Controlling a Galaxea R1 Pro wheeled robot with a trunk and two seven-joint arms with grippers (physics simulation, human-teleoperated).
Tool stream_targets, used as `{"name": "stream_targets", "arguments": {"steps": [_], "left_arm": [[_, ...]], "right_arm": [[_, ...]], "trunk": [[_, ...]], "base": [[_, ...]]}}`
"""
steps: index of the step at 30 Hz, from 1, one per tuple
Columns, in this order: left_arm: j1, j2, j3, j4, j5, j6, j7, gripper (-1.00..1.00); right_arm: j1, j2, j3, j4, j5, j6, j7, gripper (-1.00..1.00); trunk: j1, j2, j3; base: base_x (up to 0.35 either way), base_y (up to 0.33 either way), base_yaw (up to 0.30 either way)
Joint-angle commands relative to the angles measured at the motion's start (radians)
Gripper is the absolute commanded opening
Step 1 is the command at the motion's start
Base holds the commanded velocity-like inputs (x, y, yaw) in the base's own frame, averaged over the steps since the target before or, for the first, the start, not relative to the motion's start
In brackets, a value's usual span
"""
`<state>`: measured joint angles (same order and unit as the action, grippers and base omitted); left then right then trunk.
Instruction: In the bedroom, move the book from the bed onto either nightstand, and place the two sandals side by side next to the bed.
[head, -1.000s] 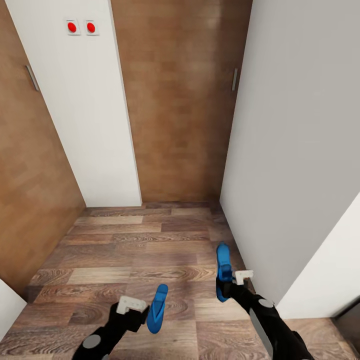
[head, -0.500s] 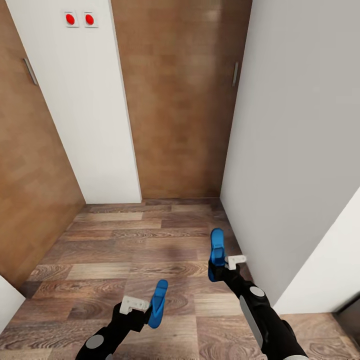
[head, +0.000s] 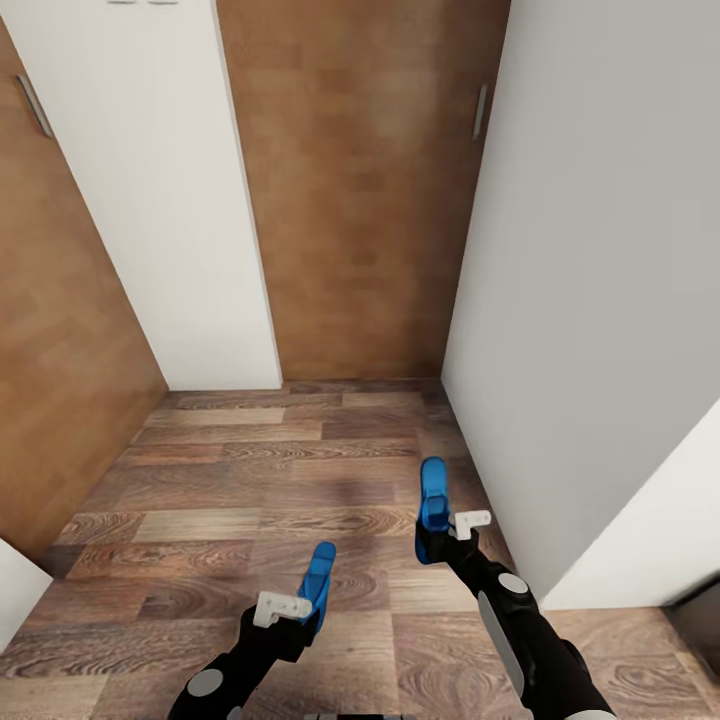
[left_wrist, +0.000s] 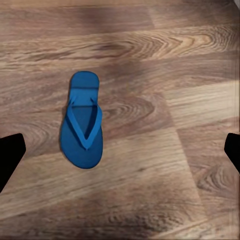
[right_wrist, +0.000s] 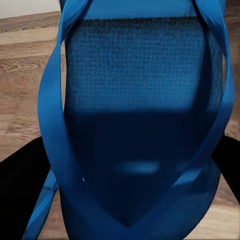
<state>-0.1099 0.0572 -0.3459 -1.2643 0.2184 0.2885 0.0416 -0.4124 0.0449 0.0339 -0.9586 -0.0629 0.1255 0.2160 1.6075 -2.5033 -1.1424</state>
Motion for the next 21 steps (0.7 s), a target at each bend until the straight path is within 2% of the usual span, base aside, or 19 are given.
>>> {"name": "stream_targets", "arguments": {"steps": [1,3,7,10,12,16,21], "left_arm": [[-0.001,-0.001,-0.002,-0.002,0.009,0.005,0.004,1.0],[-0.001,-0.003,-0.001,-0.004,0.009,0.005,0.005,1.0],[-0.001,-0.006,-0.001,-0.028,0.009,0.006,0.006,1.0],[-0.002,-0.014,-0.001,-0.075,0.005,0.01,0.009,1.0],[-0.003,-0.017,-0.001,-0.102,-0.015,0.012,0.012,1.0],[-0.005,-0.018,0.004,-0.091,-0.094,0.013,0.027,1.0],[-0.01,-0.016,0.007,-0.026,-0.128,0.009,0.07,1.0]], "right_arm": [[0.0,0.0,-0.001,-0.002,-0.007,0.006,0.003,-1.0],[0.0,0.0,-0.001,-0.008,-0.008,0.007,0.005,-1.0],[0.0,-0.001,-0.003,-0.04,-0.009,0.011,0.006,-1.0],[0.0,-0.001,-0.003,-0.056,-0.009,0.014,0.007,-1.0],[0.0,-0.001,-0.003,-0.062,-0.009,0.015,0.006,-1.0],[0.0,-0.002,-0.003,-0.065,-0.008,0.014,0.006,-1.0],[0.0,-0.002,-0.003,-0.067,-0.008,0.013,0.006,-1.0]], "trunk": [[0.0,-0.001,-0.005],[0.001,-0.001,-0.013],[0.001,-0.001,-0.013],[0.001,-0.001,-0.013],[0.001,-0.001,-0.013],[0.001,-0.001,-0.013],[0.003,-0.002,-0.028]], "base": [[0.0,0.0,0.0],[0.0,0.0,0.0],[0.0,0.0,0.0],[0.0,0.0,0.0],[0.0,0.0,0.0],[0.0,0.0,0.0],[0.0,0.0,0.0]]}}
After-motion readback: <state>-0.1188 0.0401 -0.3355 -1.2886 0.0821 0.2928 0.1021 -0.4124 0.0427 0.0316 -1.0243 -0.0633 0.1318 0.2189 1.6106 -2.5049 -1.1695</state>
